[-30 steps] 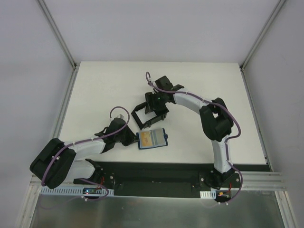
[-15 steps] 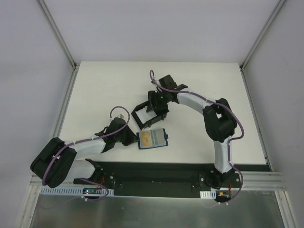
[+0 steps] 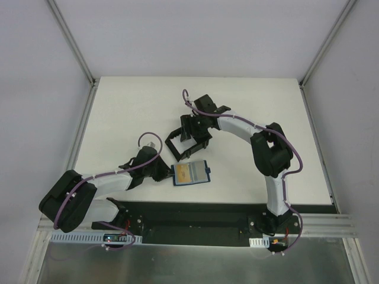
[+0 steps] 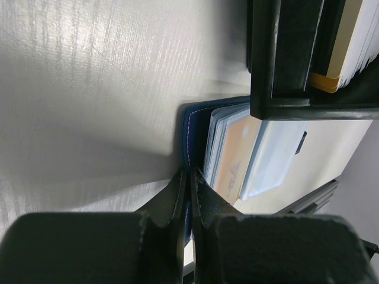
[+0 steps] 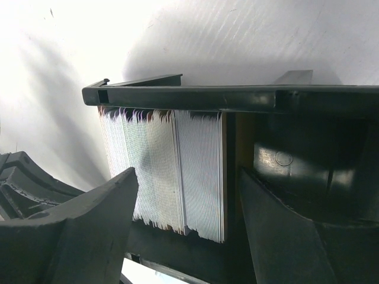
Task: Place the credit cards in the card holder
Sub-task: Pick up the credit card from the storage box.
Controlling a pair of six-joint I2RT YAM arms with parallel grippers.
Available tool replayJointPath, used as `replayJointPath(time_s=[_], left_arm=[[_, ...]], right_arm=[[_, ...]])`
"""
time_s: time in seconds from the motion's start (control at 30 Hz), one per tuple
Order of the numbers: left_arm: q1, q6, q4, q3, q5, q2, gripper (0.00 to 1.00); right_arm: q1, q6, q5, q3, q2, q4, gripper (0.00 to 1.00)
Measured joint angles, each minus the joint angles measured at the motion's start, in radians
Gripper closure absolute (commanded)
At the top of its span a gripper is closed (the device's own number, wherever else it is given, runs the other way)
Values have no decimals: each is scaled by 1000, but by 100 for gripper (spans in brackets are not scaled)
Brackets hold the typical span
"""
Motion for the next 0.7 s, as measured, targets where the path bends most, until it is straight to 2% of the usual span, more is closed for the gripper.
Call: replayJointPath(time_s=[0.33,0.7], left_arm=[[0,1,2,5,5,8,100],[0,5,1,12,8,16,100]], right_arm=[[-15,12,-26,0,1,-1,46],[-41,45,-78,-3,-2,32,57]])
